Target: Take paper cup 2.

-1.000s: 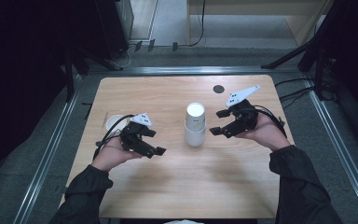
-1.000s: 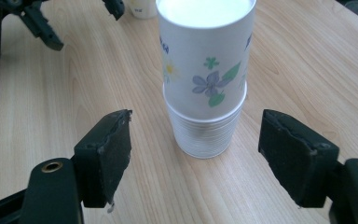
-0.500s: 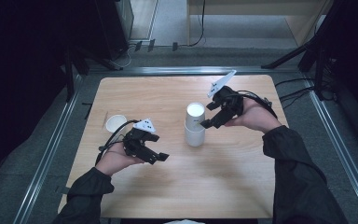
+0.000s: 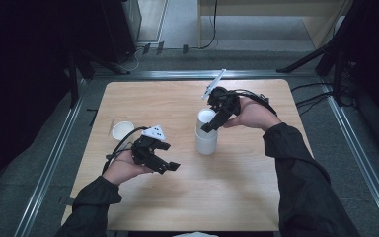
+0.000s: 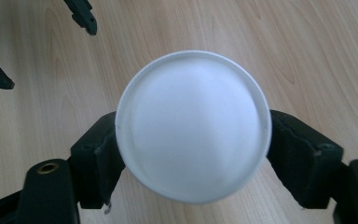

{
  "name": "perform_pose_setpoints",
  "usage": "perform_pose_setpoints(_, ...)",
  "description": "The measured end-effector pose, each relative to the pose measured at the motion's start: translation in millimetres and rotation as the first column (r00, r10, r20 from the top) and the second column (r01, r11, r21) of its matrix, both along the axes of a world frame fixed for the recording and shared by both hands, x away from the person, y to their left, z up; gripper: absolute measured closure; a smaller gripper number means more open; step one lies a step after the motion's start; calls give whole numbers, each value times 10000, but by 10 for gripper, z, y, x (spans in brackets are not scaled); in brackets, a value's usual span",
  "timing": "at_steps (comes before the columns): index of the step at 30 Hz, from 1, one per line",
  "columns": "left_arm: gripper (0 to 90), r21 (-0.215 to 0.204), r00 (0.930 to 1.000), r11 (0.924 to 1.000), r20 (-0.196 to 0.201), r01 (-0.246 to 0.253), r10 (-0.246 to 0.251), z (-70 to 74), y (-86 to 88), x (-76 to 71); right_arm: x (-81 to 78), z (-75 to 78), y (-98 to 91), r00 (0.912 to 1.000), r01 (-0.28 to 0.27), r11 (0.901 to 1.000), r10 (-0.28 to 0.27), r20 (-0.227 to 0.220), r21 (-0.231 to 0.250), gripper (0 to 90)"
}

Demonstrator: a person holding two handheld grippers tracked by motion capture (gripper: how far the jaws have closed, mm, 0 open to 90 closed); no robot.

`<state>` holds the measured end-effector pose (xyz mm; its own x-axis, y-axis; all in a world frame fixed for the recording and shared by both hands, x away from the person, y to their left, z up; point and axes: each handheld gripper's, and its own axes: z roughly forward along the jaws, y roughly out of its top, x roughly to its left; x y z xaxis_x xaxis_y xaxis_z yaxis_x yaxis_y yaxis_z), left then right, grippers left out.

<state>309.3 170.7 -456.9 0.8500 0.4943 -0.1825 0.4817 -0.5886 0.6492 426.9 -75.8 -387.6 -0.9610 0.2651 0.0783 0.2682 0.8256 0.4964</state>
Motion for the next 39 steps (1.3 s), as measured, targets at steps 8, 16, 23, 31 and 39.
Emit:
perform_pose_setpoints(8, 146, 115, 9999, 9998, 31, -148, 148, -5, 24, 3, -3, 31, 62, 10000, 72, 9996, -70, 70, -290, 315)
perform_pose_setpoints(16, 147, 170, 9999, 9998, 156, -61, 58, 1, 24, -3, -11, 115, 61, 10000, 30, 9988, -31, -13, -494, 323)
perform_pose_setpoints(23, 147, 158, 9998, 9999, 170, -60, 58, 2, 28, -6, -18, 195, 61, 10000, -18, 9985, 23, 78, -539, 327)
perform_pose_setpoints(31, 147, 54, 9998, 10000, 177, -62, 61, 6, 39, -5, -29, 314, 54, 10000, -19, 9986, 24, 91, -533, 332)
perform_pose_setpoints(39, 150, -16, 9999, 9999, 133, -99, 99, 3, 40, 1, -53, 500, 20, 9999, -37, 9991, 44, 152, -430, 338)
